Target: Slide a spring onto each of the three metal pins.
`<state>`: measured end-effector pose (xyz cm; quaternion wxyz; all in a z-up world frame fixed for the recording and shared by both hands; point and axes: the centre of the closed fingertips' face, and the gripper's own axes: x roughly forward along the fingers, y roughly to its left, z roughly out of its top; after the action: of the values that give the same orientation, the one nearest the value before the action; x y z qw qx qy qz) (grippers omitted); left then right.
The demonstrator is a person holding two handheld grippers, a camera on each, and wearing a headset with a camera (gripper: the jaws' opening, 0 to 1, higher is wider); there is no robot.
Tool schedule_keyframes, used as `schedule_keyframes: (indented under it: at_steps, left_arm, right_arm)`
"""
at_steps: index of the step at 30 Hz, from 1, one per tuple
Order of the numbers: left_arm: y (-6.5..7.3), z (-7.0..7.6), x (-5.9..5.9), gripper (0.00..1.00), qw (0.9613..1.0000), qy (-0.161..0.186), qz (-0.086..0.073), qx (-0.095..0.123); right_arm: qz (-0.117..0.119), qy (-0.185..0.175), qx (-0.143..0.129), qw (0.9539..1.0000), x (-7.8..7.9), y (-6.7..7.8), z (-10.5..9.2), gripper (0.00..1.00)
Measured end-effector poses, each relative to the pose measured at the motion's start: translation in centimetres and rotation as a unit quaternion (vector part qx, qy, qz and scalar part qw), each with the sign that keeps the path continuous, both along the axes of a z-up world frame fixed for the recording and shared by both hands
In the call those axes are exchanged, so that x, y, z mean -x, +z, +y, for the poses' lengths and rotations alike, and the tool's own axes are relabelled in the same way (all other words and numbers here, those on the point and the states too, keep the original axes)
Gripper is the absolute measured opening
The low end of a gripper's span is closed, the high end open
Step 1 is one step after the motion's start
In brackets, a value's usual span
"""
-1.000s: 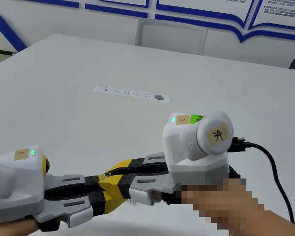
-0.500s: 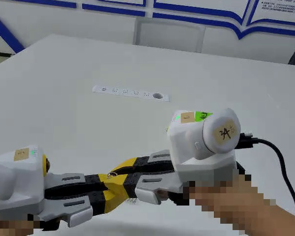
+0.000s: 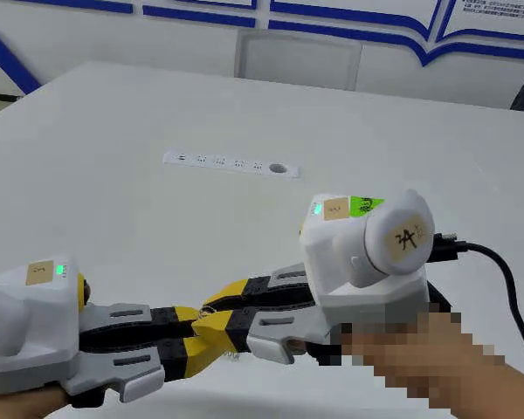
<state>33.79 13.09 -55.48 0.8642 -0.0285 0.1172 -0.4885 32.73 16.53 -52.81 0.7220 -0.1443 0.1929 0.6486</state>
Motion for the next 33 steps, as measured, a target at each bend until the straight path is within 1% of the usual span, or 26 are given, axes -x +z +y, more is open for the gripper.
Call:
schedule_keyframes:
  at_steps: [4,7,9,15,23,28,33]
  left_arm:
    - [0.0,0.0,-0.1,0.13,1.0000,0.001,-0.008,-0.003]
    - [0.1,0.2,-0.2,0.15,1.0000,0.005,-0.008,-0.002]
    - [0.2,0.4,-0.4,0.19,0.9999,0.010,-0.011,-0.001]
    - [-0.1,0.9,-0.5,0.27,0.9997,0.021,-0.010,-0.003]
    - [-0.6,2.4,-0.9,0.43,0.9987,0.049,-0.010,-0.010]
    - [-1.1,3.4,-1.1,0.51,0.9974,0.069,-0.006,-0.020]
    - [-1.4,4.1,-1.3,0.57,0.9963,0.084,-0.003,-0.021]
  right_arm:
    - [-0.004,0.001,0.002,1.0000,0.0,0.0,0.0,0.11]
    - [-0.011,0.000,0.009,0.9999,-0.1,0.0,-0.2,0.11]
    - [-0.012,-0.001,0.012,0.9999,-0.2,-0.1,-0.4,0.11]
    - [-0.020,-0.014,0.018,0.9995,-1.0,0.1,-1.4,0.11]
    - [-0.026,-0.044,0.030,0.9982,-2.5,0.1,-3.5,0.11]
    - [-0.031,-0.068,0.032,0.9967,-3.7,0.6,-5.1,0.11]
    - [-0.034,-0.090,0.033,0.9948,-5.1,1.2,-6.4,0.11]
